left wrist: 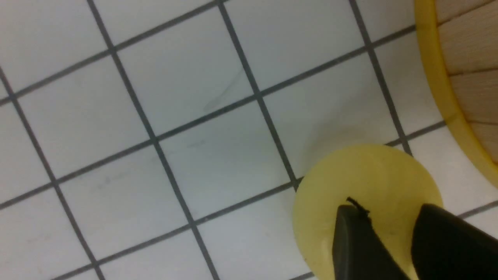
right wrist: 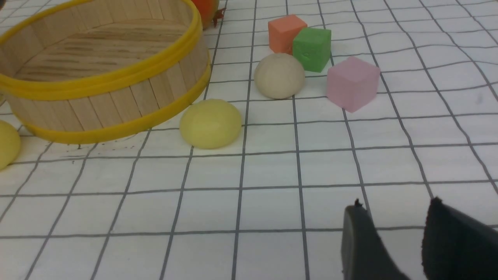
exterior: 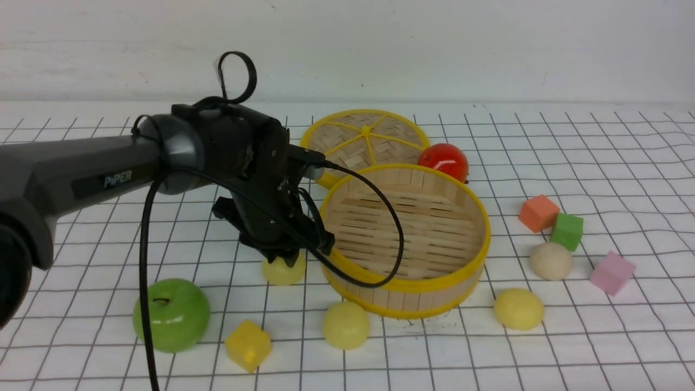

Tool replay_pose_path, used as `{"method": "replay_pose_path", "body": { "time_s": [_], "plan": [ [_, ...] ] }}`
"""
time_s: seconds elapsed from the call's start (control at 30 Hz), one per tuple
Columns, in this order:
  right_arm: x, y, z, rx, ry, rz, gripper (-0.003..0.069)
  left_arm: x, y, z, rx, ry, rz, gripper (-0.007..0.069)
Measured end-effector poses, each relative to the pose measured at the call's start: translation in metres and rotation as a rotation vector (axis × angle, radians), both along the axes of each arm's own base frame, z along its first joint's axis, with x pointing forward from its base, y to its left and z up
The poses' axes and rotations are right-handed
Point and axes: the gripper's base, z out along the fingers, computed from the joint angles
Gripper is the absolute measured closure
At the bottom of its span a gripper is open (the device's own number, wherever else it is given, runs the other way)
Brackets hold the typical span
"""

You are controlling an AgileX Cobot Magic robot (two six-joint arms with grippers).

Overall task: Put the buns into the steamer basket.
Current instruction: Use the left arm to grab a steamed stuffed bun, then use the left arm to put the steamed stuffed bun into the steamer

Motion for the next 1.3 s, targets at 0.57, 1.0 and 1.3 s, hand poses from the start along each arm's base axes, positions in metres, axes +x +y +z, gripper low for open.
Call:
{"method": "replay_pose_path", "body": {
  "time_s": [0.57,1.0,1.3],
  "plan": [
    [0.0,0.0,0.0,-0.001,0.0,0.0,0.042,-0.026,-0.015,0.068,-0.066,-0.104,-0.067,0.0638],
    [0.0,0.0,0.0,-0.001,0.0,0.0,0.042,0.013,-0.066,0.057,-0.198,-0.237,-0.163,0.0633],
    [0.0,0.0,0.0,-0.001,0.0,0.0,0.042,0.029,-0.071,0.031,-0.155,-0.18,-0.113,0.0435]
  ]
}}
